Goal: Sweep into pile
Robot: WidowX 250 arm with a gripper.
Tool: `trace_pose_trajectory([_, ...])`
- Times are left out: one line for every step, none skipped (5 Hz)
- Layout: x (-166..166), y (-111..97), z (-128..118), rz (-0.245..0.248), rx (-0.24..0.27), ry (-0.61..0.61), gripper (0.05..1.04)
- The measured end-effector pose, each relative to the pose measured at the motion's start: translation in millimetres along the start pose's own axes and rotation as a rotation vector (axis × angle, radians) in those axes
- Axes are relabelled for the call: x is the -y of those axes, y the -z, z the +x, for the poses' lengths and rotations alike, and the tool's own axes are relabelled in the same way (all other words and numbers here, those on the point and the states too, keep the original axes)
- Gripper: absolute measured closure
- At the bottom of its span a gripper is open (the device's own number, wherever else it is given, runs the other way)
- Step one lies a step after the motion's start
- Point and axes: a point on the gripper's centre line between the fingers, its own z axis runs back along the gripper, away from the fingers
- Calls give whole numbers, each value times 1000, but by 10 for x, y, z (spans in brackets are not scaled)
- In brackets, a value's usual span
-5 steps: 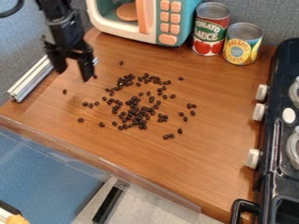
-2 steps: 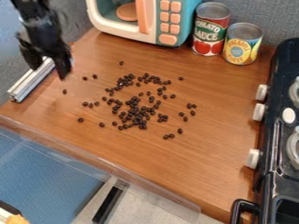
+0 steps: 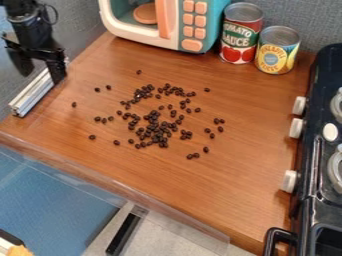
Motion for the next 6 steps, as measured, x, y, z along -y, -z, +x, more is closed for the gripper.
trace_pose_trajectory([-34, 54, -45, 14, -6, 8, 83])
trace_pose_trajectory([6, 103, -99, 1, -11, 21, 83])
trace_pose_trajectory([43, 111, -95, -22, -7, 25, 83])
trace_pose_trajectory([42, 131, -120, -14, -10, 18, 83])
trace_pose_trajectory([37, 131, -114, -11, -6, 5, 137])
trace_pose_trajectory([16, 192, -118, 4, -14, -22, 426])
